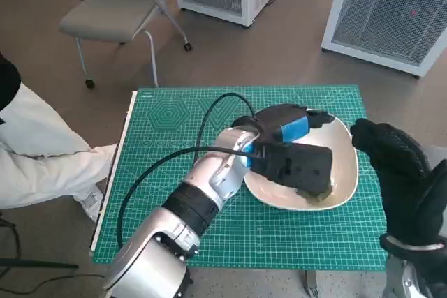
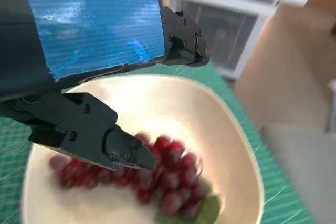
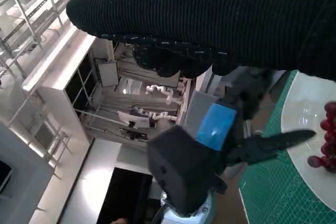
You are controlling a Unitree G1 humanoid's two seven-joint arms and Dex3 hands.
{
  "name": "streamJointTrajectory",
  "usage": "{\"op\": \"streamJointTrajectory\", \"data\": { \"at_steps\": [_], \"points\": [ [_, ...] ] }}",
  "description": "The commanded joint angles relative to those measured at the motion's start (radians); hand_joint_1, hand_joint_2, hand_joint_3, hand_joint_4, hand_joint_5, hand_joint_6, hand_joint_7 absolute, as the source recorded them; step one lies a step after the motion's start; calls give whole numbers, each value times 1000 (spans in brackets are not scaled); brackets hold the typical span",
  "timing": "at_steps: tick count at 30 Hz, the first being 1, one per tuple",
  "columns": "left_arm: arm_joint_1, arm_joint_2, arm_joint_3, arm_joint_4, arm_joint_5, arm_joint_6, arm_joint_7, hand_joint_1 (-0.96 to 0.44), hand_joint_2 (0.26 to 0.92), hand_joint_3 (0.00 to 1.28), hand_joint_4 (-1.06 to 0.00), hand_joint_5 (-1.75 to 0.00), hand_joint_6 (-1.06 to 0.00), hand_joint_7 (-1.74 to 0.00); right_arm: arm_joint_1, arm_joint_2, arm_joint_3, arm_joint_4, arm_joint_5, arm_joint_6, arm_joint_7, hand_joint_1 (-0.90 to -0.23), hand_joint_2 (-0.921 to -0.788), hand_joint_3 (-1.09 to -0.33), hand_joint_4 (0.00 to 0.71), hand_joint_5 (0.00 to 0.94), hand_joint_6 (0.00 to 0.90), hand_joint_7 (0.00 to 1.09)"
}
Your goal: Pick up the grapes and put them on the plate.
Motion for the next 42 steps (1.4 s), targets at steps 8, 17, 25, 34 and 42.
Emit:
{"op": "streamJointTrajectory", "data": {
  "at_steps": [8,17,25,34,42],
  "points": [
    [219,114,164,-50,-168,-209,98,-425,920,44,-85,-3,-195,-33,12,14,10,21,-1,3,-1,-467,-921,-639,421,601,178,945],
    [372,89,436,-127,-554,-280,-81,-473,920,28,-117,-11,-211,-29,-5,12,9,24,0,16,-3,-460,-921,-638,421,602,178,945],
    [412,94,488,-178,-649,-262,-170,-477,921,15,-128,-8,-226,-24,-10,14,11,26,0,18,-1,-458,-921,-639,422,600,179,943],
    [616,164,597,-431,-872,-194,-408,-439,920,11,-178,-20,-252,-19,-40,6,16,49,14,31,18,-459,-921,-637,424,598,181,940],
    [726,161,606,-585,-898,-149,-407,-424,921,24,-220,-25,-255,-13,-52,3,19,58,16,32,31,-459,-921,-637,425,596,182,938]
  ]
}}
